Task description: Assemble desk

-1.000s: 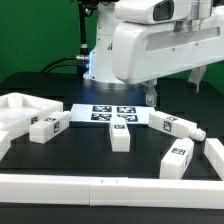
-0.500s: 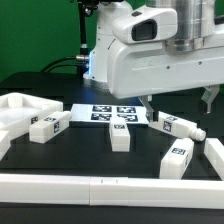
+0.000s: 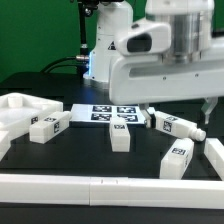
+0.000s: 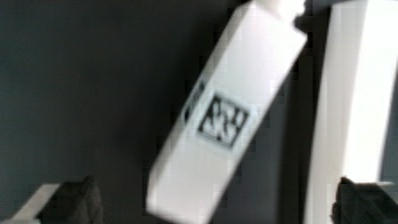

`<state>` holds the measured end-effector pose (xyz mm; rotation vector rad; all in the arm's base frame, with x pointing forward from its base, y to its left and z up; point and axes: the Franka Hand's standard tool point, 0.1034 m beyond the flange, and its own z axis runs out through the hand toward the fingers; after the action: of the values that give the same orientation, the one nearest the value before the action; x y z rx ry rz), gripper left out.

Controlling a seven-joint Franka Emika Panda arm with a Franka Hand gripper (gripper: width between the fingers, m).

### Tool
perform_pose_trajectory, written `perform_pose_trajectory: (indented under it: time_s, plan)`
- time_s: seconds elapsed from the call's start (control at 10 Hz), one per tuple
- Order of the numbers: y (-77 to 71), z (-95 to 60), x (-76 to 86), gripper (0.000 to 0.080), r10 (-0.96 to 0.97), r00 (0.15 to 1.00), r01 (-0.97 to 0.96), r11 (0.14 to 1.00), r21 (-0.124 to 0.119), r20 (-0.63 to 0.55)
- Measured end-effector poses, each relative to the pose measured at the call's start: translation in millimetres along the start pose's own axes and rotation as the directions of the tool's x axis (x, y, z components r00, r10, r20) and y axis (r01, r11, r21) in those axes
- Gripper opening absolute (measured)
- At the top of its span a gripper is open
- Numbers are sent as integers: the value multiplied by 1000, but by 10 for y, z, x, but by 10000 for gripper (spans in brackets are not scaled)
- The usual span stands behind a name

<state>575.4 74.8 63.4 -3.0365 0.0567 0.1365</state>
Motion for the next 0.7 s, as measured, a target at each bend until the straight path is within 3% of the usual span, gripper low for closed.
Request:
perform_pose_trajectory:
  time_s: [0.3,0.5,0.7]
  plan:
    - [24,331,25,650,8,999,-8,1000,3,-32]
    - [-24,425,14,650,1,1000,-1,1000,3,-26]
    - [24,519,10,650,-35,999,35,999,1,-40]
